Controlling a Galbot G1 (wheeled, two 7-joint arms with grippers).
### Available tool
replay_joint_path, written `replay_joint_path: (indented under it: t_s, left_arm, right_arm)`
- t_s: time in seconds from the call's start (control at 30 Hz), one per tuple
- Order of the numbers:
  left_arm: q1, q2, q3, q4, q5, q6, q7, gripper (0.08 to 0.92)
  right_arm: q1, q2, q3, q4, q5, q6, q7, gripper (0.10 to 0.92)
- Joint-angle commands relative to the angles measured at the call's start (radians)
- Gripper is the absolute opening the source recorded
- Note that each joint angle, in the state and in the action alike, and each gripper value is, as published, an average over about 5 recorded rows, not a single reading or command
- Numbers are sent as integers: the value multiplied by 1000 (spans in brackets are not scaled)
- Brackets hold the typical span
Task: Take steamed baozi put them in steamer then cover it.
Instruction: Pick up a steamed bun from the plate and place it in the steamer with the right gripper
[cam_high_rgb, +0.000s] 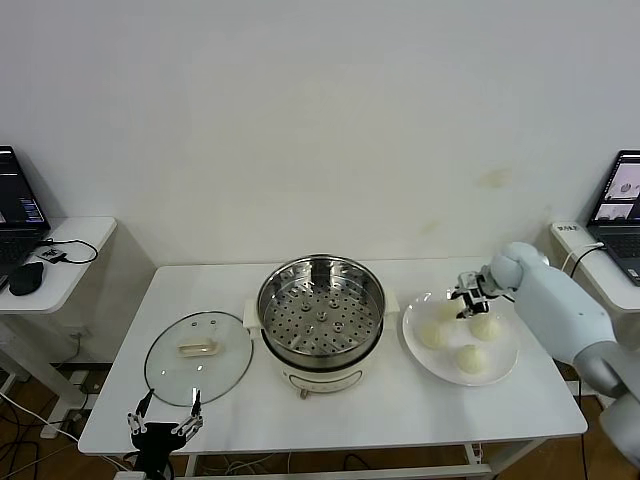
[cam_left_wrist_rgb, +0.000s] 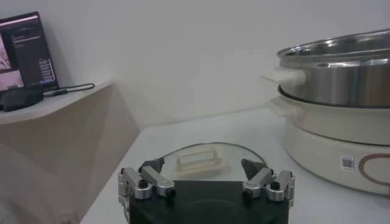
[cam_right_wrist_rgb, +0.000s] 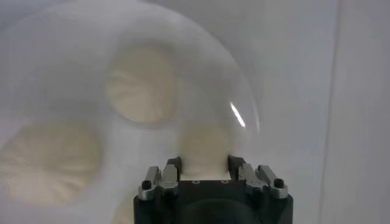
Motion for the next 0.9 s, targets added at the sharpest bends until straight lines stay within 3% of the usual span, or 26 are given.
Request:
replay_joint_path:
  t_s: [0.03,0.4,0.63,0.9]
  left_arm:
    - [-4,2,2,6,-1,0,0,823]
    - [-24,10,-1,19,-14,0,0,823]
    - [-33,11,-4,28,-23,0,0,823]
    - [-33,15,-22,36,-32,-6,1,823]
  right_arm:
    - [132,-111,-131,195,215,-35,-6,508]
    - [435,-206,-440,485,476,-101,10,518]
    - [583,-95,-574,541,576,-101,39,517]
    - [614,75,-640,491,596,-51,51,518]
